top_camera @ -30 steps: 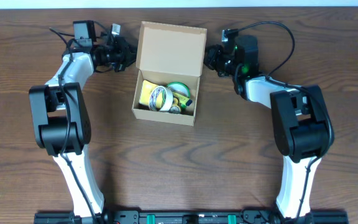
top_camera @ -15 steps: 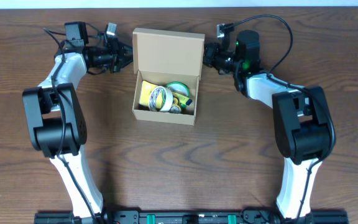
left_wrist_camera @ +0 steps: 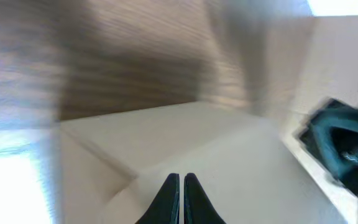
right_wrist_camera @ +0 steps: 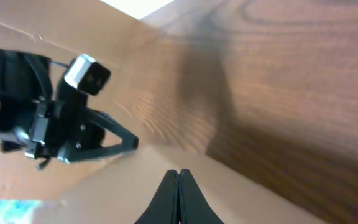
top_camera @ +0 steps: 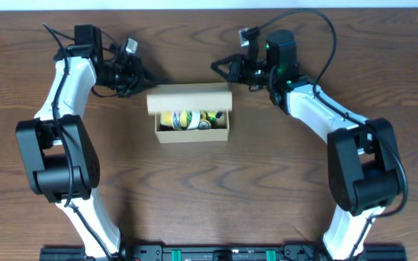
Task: Pack container
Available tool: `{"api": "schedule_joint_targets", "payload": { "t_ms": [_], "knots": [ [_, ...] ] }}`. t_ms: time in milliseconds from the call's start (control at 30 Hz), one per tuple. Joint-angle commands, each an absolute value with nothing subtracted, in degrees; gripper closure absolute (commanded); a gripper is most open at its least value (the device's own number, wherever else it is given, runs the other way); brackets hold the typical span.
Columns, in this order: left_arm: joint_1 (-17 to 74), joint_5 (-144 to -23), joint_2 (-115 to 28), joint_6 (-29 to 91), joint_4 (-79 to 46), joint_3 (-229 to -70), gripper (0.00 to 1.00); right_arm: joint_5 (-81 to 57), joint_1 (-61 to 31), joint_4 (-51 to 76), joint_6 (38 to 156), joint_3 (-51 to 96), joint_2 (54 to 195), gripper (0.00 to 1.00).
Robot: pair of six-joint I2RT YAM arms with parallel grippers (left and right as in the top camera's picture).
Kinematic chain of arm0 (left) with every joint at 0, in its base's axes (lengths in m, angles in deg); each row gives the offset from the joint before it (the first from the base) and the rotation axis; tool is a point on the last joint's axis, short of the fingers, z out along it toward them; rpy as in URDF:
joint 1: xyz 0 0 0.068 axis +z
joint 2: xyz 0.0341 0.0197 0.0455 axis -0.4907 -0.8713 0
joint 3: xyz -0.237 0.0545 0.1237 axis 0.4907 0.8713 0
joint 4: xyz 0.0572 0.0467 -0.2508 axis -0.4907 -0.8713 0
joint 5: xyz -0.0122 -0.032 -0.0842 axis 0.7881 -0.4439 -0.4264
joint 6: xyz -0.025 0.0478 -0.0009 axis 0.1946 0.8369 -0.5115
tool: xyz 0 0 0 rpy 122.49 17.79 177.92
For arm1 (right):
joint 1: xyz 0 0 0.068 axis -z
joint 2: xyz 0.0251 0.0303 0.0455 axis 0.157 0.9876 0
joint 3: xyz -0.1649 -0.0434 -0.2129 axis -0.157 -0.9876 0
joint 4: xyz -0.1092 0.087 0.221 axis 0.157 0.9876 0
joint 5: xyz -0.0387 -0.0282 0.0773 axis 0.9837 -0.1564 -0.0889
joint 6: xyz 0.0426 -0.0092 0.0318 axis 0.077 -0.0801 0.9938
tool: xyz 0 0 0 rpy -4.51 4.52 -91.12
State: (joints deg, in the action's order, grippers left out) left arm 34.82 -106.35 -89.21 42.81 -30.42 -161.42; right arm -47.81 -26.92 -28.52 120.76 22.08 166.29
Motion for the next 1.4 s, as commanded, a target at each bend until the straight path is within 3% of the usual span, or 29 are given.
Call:
{"api": "schedule_joint_targets", "payload": {
  "t_ms": [0, 233, 467, 567, 867, 1367],
  "knots": [
    [34.6, -97.0, -85.0, 46.4, -32.2, -163.7, 0.95, -45.2, -28.6, -25.0, 113.9, 22.7, 161.8, 0.99],
    [34.6, -87.7, -79.1, 47.0, -37.7, -164.4, 0.94, -40.8, -33.7, -14.5, 107.6, 22.8, 156.5, 0.99],
    [34.6, -76.6, -71.8, 47.4, -42.5, -164.4, 0.89, -24.2, -43.0, 5.0, 100.5, 28.0, 154.5, 0.99],
    [34.6, -69.8, -67.4, 45.9, -44.9, -164.4, 0.94, -15.5, -46.8, 12.4, 98.8, 31.9, 154.5, 0.99],
    [34.6, -67.4, -58.7, 42.7, -46.5, -164.4, 0.94, -10.0, -49.4, 19.5, 98.4, 33.5, 155.3, 0.99],
    [34.6, -67.0, -57.6, 42.8, -49.5, -164.4, 0.95, -9.1, -53.1, 20.9, 99.5, 33.5, 165.5, 0.99]
  ]
}}
